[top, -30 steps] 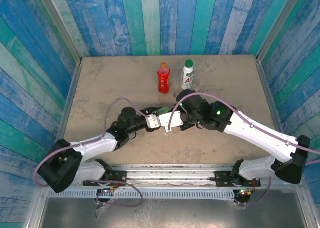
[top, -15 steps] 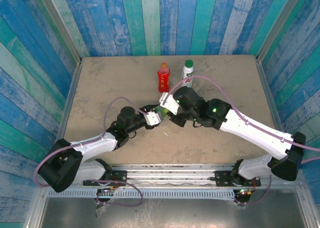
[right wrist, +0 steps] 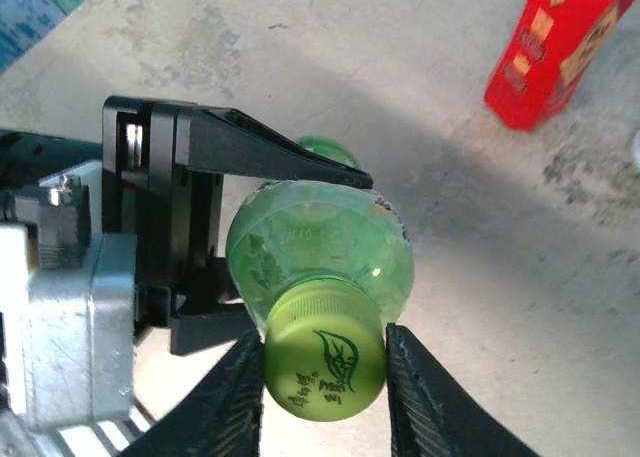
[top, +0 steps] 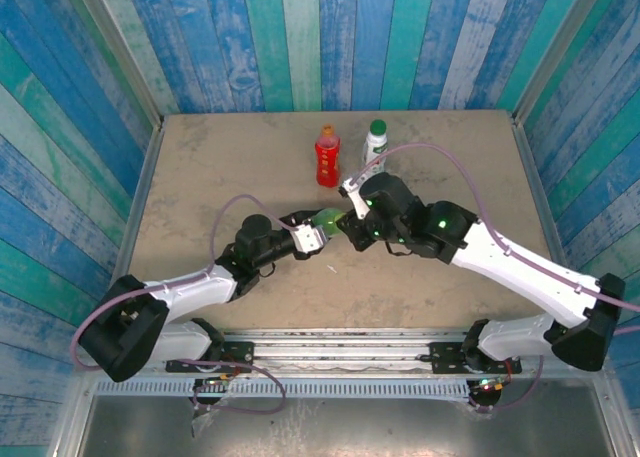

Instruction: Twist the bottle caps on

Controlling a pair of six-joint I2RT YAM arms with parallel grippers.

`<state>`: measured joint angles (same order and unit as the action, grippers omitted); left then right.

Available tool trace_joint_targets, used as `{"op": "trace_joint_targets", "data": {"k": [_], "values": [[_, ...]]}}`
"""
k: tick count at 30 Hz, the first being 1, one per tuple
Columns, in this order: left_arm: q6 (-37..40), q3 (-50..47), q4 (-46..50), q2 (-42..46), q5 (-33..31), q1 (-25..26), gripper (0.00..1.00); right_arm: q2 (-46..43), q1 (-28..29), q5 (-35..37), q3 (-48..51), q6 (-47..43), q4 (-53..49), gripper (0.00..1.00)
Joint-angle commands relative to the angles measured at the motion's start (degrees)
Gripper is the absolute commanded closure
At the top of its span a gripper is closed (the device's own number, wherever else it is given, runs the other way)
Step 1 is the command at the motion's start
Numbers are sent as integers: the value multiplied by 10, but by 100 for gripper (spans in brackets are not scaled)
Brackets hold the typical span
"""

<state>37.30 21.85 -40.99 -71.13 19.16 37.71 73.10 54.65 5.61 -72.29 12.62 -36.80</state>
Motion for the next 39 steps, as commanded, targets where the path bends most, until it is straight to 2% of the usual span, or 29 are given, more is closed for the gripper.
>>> {"op": "trace_joint_targets", "data": {"k": [1,3,6,9,12,18,28,32,34,39], "values": [[-3,3,-35,-5,10,0,41,-27,-5,11,5,-166,-42,55],[-2,3,-31,-5,12,0,41,-37,-5,-19,9,-271,-52,48],[-3,0,-28,-1,20,0,41,-53,-4,-67,22,-439,-57,46],[-2,-4,-24,4,22,0,41,-51,-3,-60,12,-527,-57,45],[3,-5,-21,5,22,0,41,-41,-3,-64,-1,-578,-54,45],[9,-6,-18,-1,22,0,40,-8,-4,-52,-30,-601,-62,47],[10,-13,-19,14,23,0,40,47,-14,-72,-79,-601,-110,66],[10,-15,-21,14,24,0,40,49,-20,-67,-80,-601,-109,61],[9,-15,-22,14,25,1,40,53,-22,-62,-81,-597,-110,62],[8,-16,-24,16,23,0,40,56,-27,-67,-90,-571,-109,75]]}}
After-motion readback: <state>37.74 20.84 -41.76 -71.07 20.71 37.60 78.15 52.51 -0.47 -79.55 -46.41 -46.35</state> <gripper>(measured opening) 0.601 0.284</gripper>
